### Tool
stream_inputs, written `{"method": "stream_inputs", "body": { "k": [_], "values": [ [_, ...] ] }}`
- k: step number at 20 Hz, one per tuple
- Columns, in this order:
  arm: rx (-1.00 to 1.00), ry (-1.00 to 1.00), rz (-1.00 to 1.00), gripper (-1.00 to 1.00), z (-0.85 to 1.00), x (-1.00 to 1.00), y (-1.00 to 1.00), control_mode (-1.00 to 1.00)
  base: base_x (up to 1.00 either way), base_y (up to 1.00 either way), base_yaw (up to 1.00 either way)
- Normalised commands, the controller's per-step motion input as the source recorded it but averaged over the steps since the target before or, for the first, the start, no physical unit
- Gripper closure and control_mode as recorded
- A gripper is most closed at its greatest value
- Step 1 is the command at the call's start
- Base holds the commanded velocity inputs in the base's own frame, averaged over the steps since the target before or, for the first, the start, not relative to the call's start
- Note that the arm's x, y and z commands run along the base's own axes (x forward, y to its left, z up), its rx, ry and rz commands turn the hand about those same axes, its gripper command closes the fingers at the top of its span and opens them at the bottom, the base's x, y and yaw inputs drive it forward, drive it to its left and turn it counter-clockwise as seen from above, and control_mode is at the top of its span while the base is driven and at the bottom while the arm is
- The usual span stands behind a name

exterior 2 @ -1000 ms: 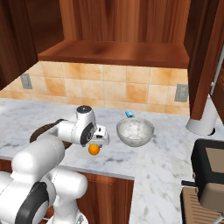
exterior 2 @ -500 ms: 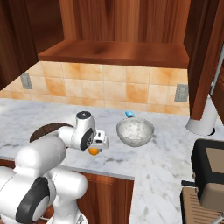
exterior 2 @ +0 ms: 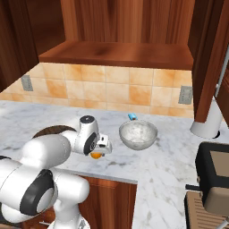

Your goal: Pick both bowls and place them on the counter. Then place the tomato in one bowl and place the orange in the other bowl.

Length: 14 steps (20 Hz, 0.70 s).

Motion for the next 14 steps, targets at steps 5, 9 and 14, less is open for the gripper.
{"method": "stream_inputs", "body": {
  "k": [5,9,14],
  "values": [
    [0.0,0.0,0.0,1.0,-0.2,0.0,0.01,-1.0,0.0,0.0,0.0],
    [0.0,0.0,0.0,1.0,-0.1,0.0,0.01,-1.0,0.0,0.0,0.0],
    [0.01,-0.05,0.0,1.0,0.14,-0.24,0.0,-1.0,0.0,0.0,0.0]
  ]
}}
